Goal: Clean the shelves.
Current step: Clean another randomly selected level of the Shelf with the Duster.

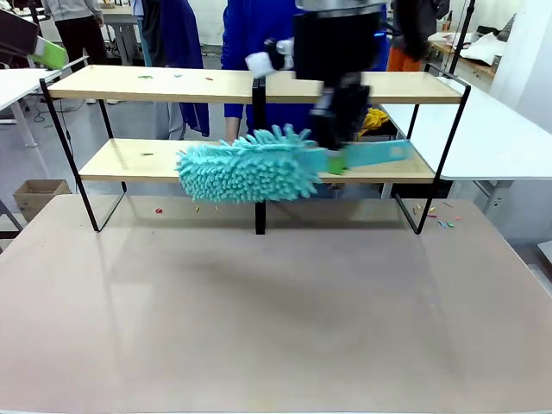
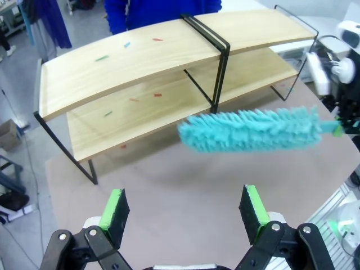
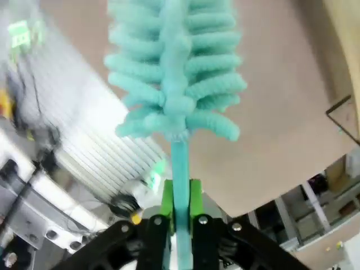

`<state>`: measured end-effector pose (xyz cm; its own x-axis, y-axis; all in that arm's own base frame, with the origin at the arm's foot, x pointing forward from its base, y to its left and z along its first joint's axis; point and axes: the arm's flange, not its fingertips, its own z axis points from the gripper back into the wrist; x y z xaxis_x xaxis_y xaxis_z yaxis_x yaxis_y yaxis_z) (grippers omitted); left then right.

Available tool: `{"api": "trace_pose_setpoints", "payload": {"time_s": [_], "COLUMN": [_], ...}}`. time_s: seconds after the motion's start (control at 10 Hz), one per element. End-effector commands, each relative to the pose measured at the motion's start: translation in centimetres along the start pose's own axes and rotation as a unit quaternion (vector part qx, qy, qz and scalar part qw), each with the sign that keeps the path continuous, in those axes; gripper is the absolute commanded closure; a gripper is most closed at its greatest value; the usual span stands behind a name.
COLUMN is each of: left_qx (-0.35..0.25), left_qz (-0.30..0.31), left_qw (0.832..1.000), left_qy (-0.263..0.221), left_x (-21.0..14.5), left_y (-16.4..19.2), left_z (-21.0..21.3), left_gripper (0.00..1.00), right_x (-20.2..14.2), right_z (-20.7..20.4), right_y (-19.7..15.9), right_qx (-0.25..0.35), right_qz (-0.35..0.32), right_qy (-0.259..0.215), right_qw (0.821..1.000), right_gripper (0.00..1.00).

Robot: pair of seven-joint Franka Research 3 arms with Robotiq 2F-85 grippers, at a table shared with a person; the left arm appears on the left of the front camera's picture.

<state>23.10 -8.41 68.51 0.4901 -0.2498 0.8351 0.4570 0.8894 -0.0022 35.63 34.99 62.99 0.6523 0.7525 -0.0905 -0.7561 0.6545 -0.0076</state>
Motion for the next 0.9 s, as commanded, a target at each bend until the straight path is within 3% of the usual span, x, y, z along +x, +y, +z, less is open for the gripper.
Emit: {"api": "trace_pose_setpoints", "payload": {"time_s": [0.0,0.1,0.2,0.3,0.4,0.5,0.6,0.7,0.8], "left_qx": [-0.001,-0.001,-0.001,-0.001,-0.001,-0.001,-0.001,-0.001,-0.001], "left_qz": [-0.001,-0.001,-0.001,-0.001,-0.001,-0.001,-0.001,-0.001,-0.001], "left_qw": [1.0,1.0,1.0,1.0,1.0,1.0,1.0,1.0,1.0], "left_qy": [-0.001,-0.001,-0.001,-0.001,-0.001,-0.001,-0.001,-0.001,-0.001], "left_x": [0.0,0.0,0.0,0.0,0.0,0.0,0.0,0.0,0.0], "left_y": [0.1,0.1,0.1,0.1,0.1,0.1,0.1,0.1,0.1], "left_z": [0.0,0.0,0.0,0.0,0.0,0.0,0.0,0.0,0.0], "left_gripper": [0.0,0.0,0.0,0.0,0.0,0.0,0.0,0.0,0.0], "right_x": [3.6,5.5,4.9,3.6,3.6,4.4,5.9,7.0,7.8], "right_z": [0.9,-0.2,-0.4,-0.8,-0.8,-2.4,-3.0,-3.1,-2.6], "right_y": [3.2,4.4,4.2,3.3,3.3,4.7,5.0,4.7,4.4], "right_qx": [-0.06,-0.07,-0.072,-0.039,-0.039,-0.053,-0.054,-0.029,-0.021], "right_qz": [-0.087,-0.073,0.028,-0.069,-0.069,-0.048,-0.026,-0.016,-0.051], "right_qy": [0.017,0.069,0.165,0.008,0.008,0.076,0.075,0.046,-0.003], "right_qw": [0.994,0.993,0.983,0.997,0.997,0.995,0.995,0.998,0.998], "right_gripper": [0.87,0.87,0.87,0.87,0.87,0.87,0.87,0.87,0.87]}}
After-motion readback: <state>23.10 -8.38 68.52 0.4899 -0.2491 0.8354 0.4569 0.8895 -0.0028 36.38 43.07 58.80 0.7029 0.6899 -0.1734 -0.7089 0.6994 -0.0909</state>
